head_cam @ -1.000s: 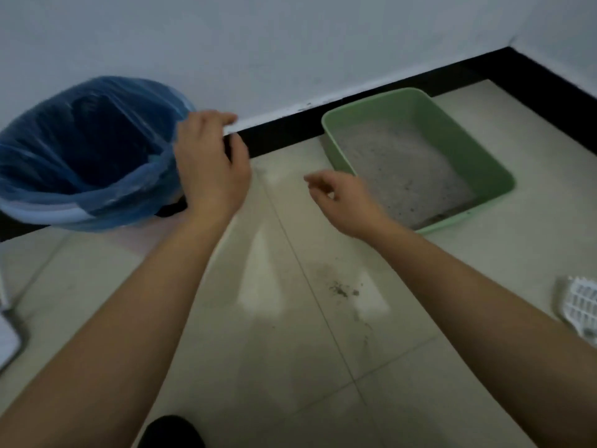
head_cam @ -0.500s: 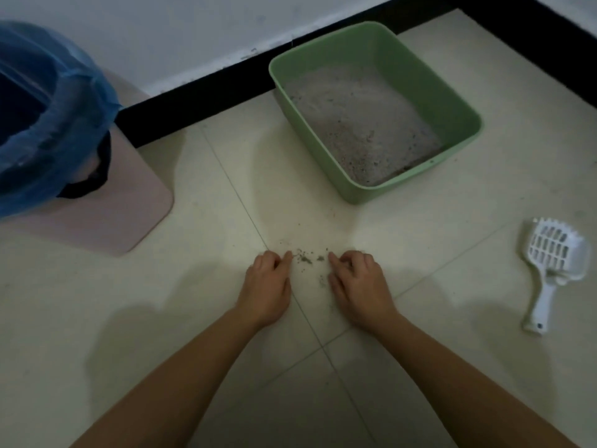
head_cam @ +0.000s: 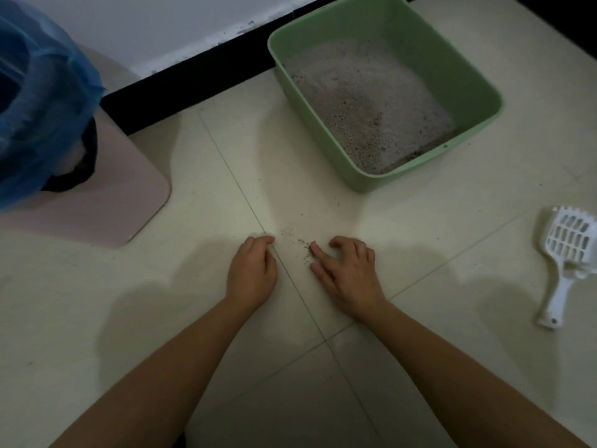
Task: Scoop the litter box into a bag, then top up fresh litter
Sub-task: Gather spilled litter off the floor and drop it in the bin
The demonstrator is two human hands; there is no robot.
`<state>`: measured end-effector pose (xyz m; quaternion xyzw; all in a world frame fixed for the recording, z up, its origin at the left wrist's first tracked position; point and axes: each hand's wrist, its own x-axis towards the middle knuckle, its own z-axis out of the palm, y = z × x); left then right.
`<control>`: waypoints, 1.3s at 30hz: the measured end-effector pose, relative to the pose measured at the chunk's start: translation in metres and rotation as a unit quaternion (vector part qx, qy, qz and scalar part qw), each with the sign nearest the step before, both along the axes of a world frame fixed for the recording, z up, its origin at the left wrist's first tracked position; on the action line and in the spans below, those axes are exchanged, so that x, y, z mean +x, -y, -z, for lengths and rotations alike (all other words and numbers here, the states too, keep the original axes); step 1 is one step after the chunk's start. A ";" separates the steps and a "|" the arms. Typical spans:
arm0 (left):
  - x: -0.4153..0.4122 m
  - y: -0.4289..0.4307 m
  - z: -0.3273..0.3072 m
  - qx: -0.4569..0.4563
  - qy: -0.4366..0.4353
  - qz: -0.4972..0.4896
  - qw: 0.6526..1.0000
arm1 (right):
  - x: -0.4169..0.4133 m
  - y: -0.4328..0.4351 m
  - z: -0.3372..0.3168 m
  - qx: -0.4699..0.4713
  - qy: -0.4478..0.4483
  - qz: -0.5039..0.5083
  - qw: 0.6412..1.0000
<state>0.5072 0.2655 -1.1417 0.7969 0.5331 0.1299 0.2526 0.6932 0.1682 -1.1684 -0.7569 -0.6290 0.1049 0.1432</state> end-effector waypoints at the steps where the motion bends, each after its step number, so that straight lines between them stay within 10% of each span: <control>1: -0.001 -0.001 0.001 -0.007 0.000 -0.007 1.000 | -0.001 -0.002 0.000 0.006 -0.019 0.016 1.000; 19: 0.005 -0.009 0.003 -0.059 0.042 -0.083 0.994 | 0.003 -0.042 0.011 0.092 -0.122 -0.062 0.986; 28: -0.008 -0.039 -0.020 -0.108 0.018 -0.088 0.990 | 0.024 -0.080 -0.021 -0.045 -0.108 -0.036 0.992; 34: -0.022 -0.092 -0.122 0.164 0.109 -0.106 0.975 | 0.006 -0.151 -0.114 0.063 -0.193 0.050 0.978; 39: -0.062 -0.127 -0.231 0.406 0.233 -0.122 0.875 | -0.068 -0.237 -0.212 0.194 -0.266 -0.011 0.944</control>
